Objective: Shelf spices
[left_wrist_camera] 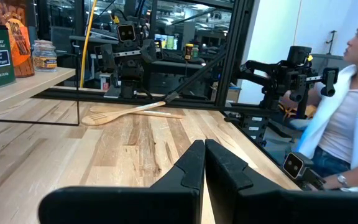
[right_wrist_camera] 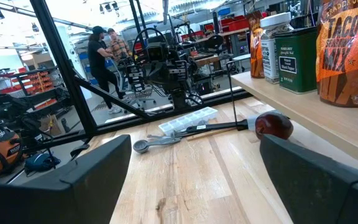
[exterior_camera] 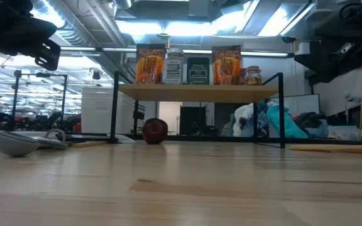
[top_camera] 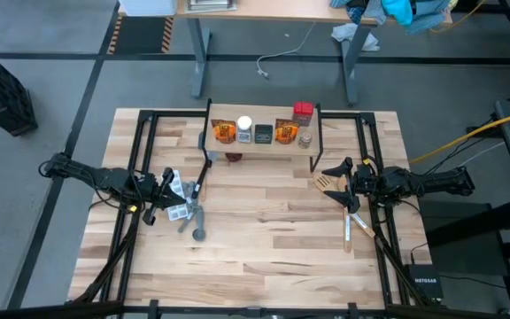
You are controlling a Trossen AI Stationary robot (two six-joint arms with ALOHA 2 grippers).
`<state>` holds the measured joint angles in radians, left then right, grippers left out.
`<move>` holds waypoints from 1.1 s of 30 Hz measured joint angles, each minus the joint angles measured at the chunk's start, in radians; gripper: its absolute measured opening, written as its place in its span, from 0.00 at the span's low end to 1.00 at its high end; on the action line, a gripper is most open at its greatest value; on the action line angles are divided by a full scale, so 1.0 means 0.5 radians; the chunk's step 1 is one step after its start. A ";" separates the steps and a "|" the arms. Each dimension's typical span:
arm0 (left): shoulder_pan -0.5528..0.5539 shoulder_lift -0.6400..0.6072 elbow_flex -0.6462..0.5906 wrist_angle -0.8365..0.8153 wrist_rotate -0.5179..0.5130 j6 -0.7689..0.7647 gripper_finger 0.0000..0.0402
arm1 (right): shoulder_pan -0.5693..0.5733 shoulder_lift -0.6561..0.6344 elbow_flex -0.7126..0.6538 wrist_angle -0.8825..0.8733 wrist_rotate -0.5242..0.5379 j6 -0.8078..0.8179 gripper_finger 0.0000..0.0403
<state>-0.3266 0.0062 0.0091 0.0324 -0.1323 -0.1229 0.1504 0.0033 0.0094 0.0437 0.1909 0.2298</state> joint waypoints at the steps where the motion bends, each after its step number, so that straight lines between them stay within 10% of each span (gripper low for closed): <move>1: 0.000 0.000 0.000 0.000 0.000 0.000 0.01 | 0.000 0.001 0.000 0.001 0.000 0.000 0.90; 33: 0.000 0.000 0.000 0.000 0.000 0.000 0.01 | -0.001 0.002 0.007 0.458 0.158 -0.281 0.90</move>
<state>-0.3264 0.0062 0.0090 0.0326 -0.1325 -0.1230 0.1501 0.0041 0.0131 0.2726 0.2697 0.0892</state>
